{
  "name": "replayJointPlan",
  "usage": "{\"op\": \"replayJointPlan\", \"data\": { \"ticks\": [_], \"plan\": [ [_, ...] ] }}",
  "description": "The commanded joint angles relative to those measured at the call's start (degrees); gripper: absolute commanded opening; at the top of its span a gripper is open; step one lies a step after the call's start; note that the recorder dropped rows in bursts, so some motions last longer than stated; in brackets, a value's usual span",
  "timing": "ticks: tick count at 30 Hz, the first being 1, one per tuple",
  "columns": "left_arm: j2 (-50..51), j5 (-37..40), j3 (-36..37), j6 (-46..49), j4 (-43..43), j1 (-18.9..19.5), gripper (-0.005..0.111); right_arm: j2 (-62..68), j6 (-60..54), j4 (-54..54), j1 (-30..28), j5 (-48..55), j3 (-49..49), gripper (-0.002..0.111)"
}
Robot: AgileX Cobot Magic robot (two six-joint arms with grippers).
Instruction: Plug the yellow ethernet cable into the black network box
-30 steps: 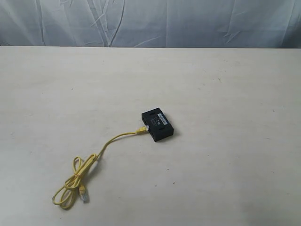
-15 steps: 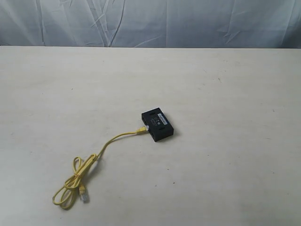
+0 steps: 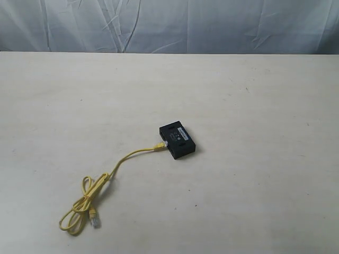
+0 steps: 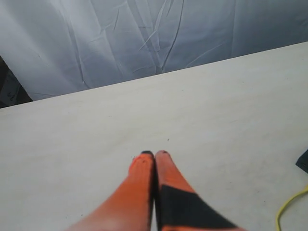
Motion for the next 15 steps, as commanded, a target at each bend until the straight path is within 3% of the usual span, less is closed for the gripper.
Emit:
{"op": "replayJointPlan", "data": {
  "ticks": [1,15],
  "plan": [
    [-0.3,-0.6,0.4,0.0,1.4,0.2,0.0,-0.3,0.2,-0.7,0.2,-4.5,3.6,-0.001],
    [-0.3,-0.6,0.4,0.0,1.5,0.2,0.0,-0.3,4.0,-0.6,0.2,-11.4,18.0,-0.001]
  ]
}}
